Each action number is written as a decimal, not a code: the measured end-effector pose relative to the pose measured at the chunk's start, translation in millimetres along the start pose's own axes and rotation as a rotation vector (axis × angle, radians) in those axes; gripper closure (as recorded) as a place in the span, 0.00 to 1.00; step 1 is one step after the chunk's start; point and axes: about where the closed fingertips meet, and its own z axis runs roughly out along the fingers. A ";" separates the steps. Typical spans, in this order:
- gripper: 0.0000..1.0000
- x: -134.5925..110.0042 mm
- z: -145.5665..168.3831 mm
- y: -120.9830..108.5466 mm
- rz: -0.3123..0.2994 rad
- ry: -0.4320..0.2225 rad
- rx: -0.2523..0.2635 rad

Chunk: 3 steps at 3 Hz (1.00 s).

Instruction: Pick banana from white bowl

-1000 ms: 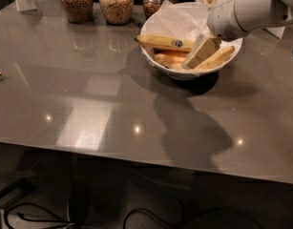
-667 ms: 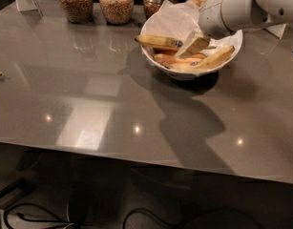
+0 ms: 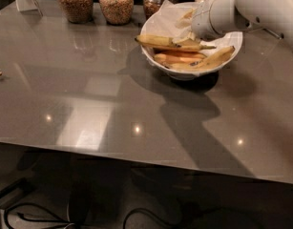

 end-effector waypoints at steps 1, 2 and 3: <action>0.55 6.3 13.5 3.5 -0.006 0.008 -0.016; 0.45 11.1 20.3 5.3 -0.006 0.017 -0.028; 0.38 14.1 21.1 4.9 -0.007 0.026 -0.034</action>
Offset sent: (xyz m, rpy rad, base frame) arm 0.0176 -0.0040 -0.0256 -0.0340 0.0331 -0.0048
